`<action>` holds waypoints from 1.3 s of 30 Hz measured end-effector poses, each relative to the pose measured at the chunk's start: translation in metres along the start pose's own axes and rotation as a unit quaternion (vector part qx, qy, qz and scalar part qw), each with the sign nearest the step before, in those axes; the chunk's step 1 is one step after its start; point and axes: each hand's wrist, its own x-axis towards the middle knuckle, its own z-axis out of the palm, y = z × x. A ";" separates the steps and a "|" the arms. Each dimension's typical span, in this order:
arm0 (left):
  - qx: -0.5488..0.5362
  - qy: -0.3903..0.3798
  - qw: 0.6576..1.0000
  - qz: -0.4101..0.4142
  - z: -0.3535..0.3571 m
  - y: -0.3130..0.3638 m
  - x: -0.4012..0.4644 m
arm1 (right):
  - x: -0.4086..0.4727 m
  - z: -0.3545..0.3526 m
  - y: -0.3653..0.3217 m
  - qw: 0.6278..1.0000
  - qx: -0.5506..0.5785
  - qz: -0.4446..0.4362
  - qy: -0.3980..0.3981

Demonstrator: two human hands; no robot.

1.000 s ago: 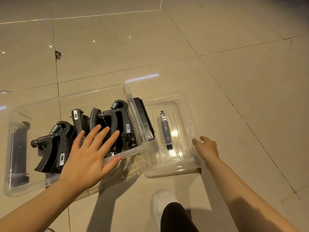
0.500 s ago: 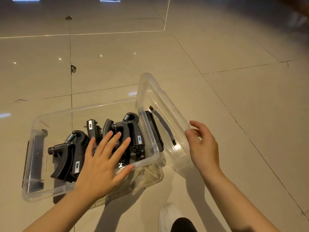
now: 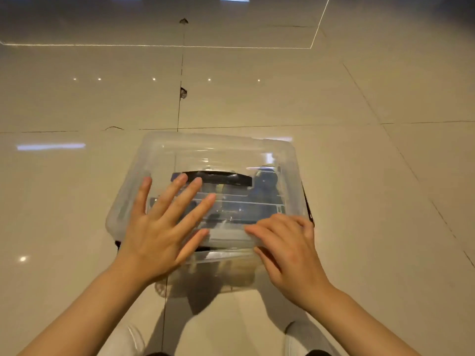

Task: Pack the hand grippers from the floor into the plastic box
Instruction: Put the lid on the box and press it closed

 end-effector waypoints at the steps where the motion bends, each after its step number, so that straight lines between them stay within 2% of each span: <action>1: -0.008 -0.027 1.000 -0.001 0.002 -0.003 -0.012 | -0.002 0.005 -0.001 1.000 0.014 -0.018 -0.016; 5: -0.070 -0.129 0.988 -0.057 0.010 -0.003 -0.042 | -0.005 0.013 -0.002 0.998 0.024 -0.038 -0.054; 8: -0.059 -0.171 0.983 -0.034 0.012 -0.006 -0.037 | -0.006 0.013 0.000 0.996 0.001 -0.044 -0.072; 18: -0.067 -0.201 0.977 0.005 0.024 0.015 -0.018 | -0.024 0.005 0.023 0.997 -0.016 0.023 -0.073; 21: -0.132 -0.162 0.978 -0.023 0.019 0.015 -0.020 | -0.013 0.003 0.019 0.998 0.016 0.045 -0.028; 23: -0.194 -0.098 0.970 -0.109 0.012 0.006 -0.022 | 0.000 0.001 0.023 0.995 0.016 0.093 0.013; 25: -0.184 -0.050 0.956 -0.225 0.012 -0.013 -0.027 | 0.016 0.004 0.040 0.980 -0.003 0.199 0.005; 28: -0.188 -0.094 0.915 -0.345 0.021 -0.036 -0.035 | 0.030 0.009 0.058 0.931 0.042 0.357 -0.066; 30: -0.233 -0.122 0.895 -0.361 0.026 -0.038 -0.035 | 0.033 0.012 0.062 0.912 0.098 0.390 -0.079; 33: -0.248 -0.127 0.893 -0.353 0.028 -0.040 -0.035 | 0.034 0.010 0.058 0.904 0.102 0.408 -0.081; 37: -0.208 -0.143 0.903 -0.347 0.025 -0.039 -0.037 | 0.035 0.011 0.052 0.890 0.096 0.439 -0.081; 39: -0.147 -0.155 0.927 -0.310 0.021 -0.039 -0.035 | 0.036 0.011 0.052 0.873 0.098 0.471 -0.079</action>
